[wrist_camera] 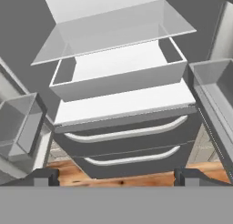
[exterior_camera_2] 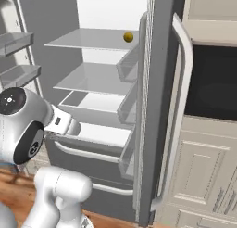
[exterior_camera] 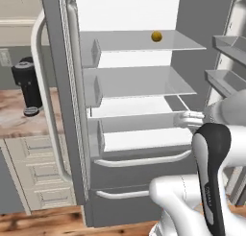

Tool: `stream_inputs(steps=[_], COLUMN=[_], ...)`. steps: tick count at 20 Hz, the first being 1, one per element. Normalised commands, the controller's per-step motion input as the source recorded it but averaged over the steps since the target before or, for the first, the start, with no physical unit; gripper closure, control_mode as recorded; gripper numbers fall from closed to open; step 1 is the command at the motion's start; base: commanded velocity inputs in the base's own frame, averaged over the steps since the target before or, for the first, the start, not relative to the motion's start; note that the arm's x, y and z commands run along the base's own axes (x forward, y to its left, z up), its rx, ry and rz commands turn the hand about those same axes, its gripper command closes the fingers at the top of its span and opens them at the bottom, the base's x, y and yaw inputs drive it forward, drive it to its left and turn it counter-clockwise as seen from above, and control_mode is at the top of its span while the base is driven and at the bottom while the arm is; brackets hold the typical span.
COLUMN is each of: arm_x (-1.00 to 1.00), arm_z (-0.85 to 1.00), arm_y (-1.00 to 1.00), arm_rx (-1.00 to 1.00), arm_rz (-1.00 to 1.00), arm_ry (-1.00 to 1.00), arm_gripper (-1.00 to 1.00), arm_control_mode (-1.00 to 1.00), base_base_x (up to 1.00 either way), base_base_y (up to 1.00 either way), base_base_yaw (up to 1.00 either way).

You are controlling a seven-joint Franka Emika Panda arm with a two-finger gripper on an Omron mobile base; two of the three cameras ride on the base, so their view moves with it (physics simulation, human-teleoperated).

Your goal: Place the cold items (lemon and broccoli) from the fridge in one tupperware on the dining counter. Place the warm items (kebab skewer and hot dog) in the stove area in another tupperware.

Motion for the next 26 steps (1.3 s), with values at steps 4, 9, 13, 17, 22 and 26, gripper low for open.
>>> stream_inputs(steps=[4, 9, 13, 17, 22, 26], arm_x=[0.0, 0.0, 0.0, 0.0, 0.08, 0.41], arm_z=[0.0, 0.0, 0.0, 0.0, 0.09, 0.66], arm_y=[0.0, 0.0, 0.0, 0.0, 0.0, 0.0], arm_rx=[0.0, 0.0, 0.0, 0.0, 0.0, 0.0], arm_rz=[0.0, 0.0, 0.0, 0.0, 0.0, 0.0], arm_ry=[0.0, 0.0, 0.0, 0.0, 0.0, -0.08], arm_gripper=[-1.0, -1.0, -1.0, -1.0, -1.0, -1.0], arm_control_mode=[1.0, 1.0, 1.0, 1.0, -1.0, -1.0], base_base_x=[0.59, 0.66, 0.71, 0.72, 0.49, 0.0], base_base_y=[0.19, 0.02, 0.04, 0.02, 0.0, 0.0], base_base_yaw=[-0.05, -0.08, -0.11, -0.1, -0.04, 0.0])
